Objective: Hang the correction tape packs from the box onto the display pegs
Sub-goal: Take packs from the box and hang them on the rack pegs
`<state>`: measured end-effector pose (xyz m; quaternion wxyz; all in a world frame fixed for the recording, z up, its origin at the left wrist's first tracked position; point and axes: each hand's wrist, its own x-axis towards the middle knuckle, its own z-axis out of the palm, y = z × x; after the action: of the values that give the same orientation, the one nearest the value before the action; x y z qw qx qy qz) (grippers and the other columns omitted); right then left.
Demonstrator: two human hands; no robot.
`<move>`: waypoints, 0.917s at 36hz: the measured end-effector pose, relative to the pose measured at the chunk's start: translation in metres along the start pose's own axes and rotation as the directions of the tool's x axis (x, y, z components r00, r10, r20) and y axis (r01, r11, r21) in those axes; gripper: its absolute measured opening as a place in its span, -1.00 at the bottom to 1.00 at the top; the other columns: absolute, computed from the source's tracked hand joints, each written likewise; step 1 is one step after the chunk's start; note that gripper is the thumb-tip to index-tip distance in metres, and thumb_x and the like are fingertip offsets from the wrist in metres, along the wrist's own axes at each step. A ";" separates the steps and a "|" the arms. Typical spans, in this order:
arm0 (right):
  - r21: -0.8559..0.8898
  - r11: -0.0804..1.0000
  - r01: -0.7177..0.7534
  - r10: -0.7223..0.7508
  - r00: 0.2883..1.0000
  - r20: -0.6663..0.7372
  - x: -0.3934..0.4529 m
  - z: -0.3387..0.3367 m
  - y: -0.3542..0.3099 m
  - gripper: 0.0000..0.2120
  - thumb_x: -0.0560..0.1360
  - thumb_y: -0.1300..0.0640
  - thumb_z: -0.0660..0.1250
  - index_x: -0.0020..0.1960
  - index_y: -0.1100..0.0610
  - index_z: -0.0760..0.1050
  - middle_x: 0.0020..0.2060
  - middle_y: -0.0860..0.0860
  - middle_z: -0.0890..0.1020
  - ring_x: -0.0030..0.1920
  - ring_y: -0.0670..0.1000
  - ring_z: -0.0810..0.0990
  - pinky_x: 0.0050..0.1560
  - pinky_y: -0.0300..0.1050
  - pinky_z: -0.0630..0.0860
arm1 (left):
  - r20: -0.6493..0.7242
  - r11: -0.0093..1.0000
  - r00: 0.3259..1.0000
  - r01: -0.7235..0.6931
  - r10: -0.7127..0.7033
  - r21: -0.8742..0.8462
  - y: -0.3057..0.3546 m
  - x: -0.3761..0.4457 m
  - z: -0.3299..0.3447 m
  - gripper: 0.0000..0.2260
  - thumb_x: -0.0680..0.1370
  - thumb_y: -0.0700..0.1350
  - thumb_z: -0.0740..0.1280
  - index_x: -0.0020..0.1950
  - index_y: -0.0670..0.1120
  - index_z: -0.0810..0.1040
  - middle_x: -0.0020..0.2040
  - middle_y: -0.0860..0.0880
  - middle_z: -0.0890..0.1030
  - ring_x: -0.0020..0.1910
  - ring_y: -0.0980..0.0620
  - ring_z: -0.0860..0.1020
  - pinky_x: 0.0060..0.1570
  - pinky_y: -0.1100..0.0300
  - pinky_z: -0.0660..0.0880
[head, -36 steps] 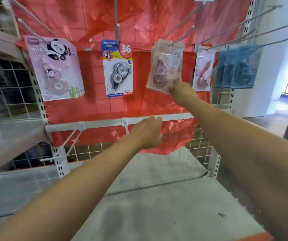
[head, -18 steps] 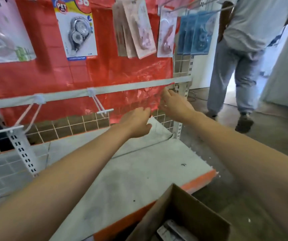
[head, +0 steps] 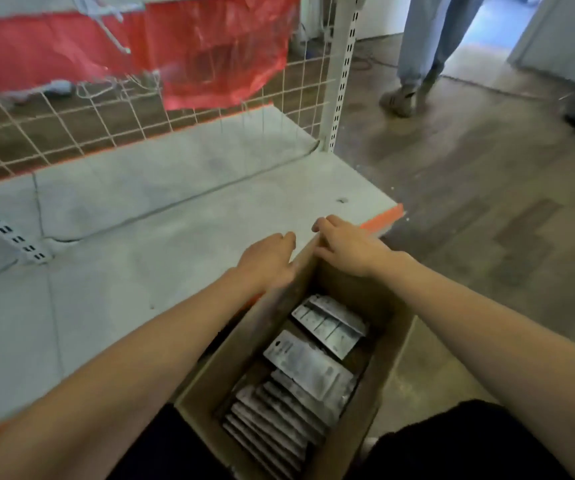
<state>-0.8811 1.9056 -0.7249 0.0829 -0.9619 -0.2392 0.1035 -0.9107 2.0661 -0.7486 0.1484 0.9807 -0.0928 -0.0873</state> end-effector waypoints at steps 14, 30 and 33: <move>-0.188 0.978 0.094 -0.005 0.904 0.428 -0.048 0.078 0.029 -0.52 0.63 0.02 0.17 0.49 0.14 0.18 0.28 0.10 0.41 0.24 0.13 0.46 0.09 -0.08 0.38 | 0.349 0.999 0.937 -0.027 0.014 0.032 0.001 -0.034 0.146 -0.66 0.60 -0.06 0.19 0.33 -0.15 0.34 0.25 -0.17 0.45 0.20 -0.19 0.47 0.04 0.01 0.46; -0.183 0.971 0.157 -0.056 0.884 0.464 -0.040 0.084 0.029 -0.53 0.63 0.03 0.18 0.48 0.14 0.20 0.35 0.11 0.39 0.27 0.12 0.46 0.02 -0.15 0.34 | 0.446 0.893 0.779 0.433 -0.440 0.125 -0.012 -0.048 0.205 -0.69 0.59 -0.12 0.26 0.29 -0.21 0.44 0.25 -0.19 0.51 0.23 -0.15 0.51 0.10 0.04 0.49; -0.177 0.972 0.153 -0.054 0.883 0.466 -0.039 0.086 0.029 -0.52 0.63 0.04 0.18 0.49 0.14 0.18 0.36 0.11 0.38 0.29 0.12 0.45 0.05 -0.15 0.36 | 0.484 0.880 0.746 0.457 -0.458 0.130 -0.013 -0.049 0.208 -0.71 0.59 -0.14 0.25 0.29 -0.21 0.45 0.28 -0.20 0.49 0.26 -0.17 0.48 0.15 0.02 0.47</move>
<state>-0.9226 1.8707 -0.8074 -0.0716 -0.8993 -0.3128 0.2971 -0.9972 2.0311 -0.9412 0.0917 0.9165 0.1148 -0.3720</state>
